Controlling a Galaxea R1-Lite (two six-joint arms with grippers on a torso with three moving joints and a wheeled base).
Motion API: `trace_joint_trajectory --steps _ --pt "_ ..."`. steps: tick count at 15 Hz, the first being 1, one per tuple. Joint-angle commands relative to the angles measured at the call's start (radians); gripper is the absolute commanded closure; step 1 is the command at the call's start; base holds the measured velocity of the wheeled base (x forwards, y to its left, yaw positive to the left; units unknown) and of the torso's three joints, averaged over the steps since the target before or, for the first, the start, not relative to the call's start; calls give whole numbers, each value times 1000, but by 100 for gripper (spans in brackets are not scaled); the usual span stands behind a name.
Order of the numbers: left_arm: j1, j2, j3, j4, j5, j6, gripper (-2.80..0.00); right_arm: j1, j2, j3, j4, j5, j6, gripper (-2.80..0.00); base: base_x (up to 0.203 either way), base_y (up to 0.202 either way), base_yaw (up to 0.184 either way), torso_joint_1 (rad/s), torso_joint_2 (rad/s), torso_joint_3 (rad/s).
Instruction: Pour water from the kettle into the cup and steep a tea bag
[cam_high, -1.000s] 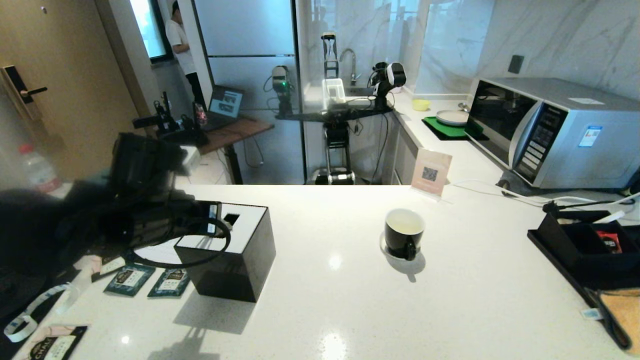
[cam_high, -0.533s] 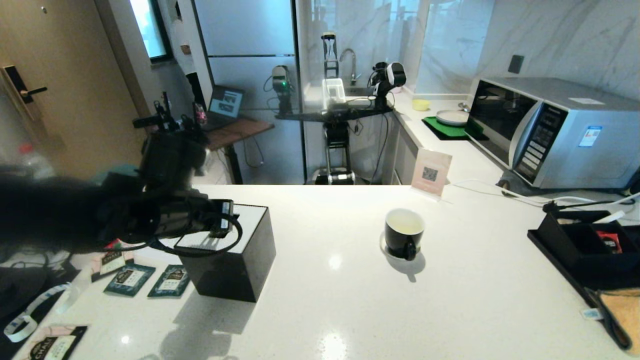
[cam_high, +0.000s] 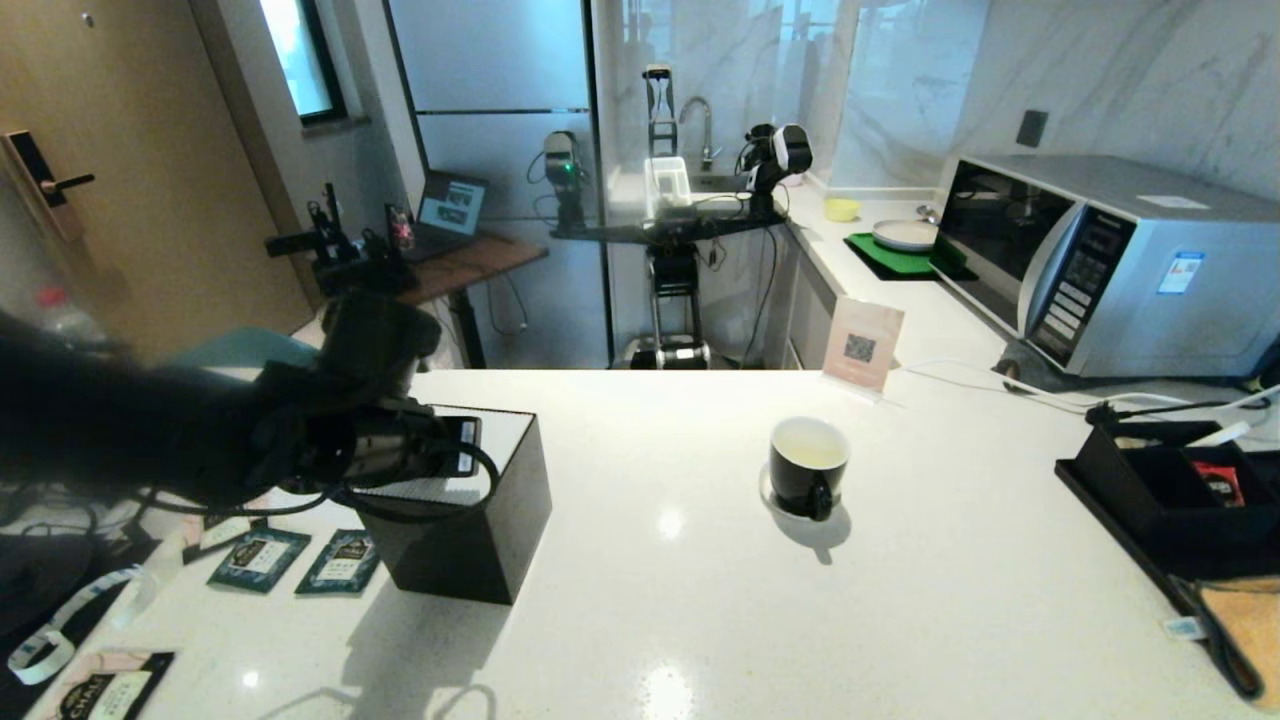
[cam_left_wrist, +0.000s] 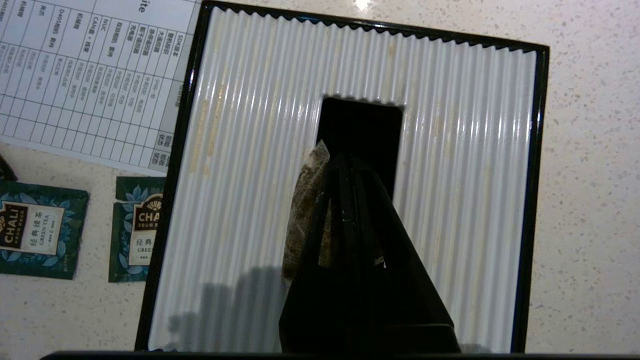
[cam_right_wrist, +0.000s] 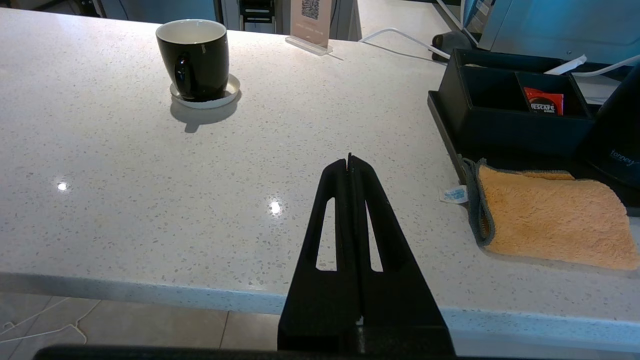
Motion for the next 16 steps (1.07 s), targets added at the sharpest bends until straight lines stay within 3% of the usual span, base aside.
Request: trace_joint_trajectory --steps 1,13,16 --pt "1 16 3 -1 2 -2 0 0 2 0 0 1 -1 0 0 0 0 0 0 0" --pt "0 -19 -86 6 6 1 0 0 2 0 0 -1 -1 0 0 0 0 0 0 0" --pt "0 -61 -72 57 3 0 0 0 2 0 0 -1 -1 0 0 0 0 0 0 0"
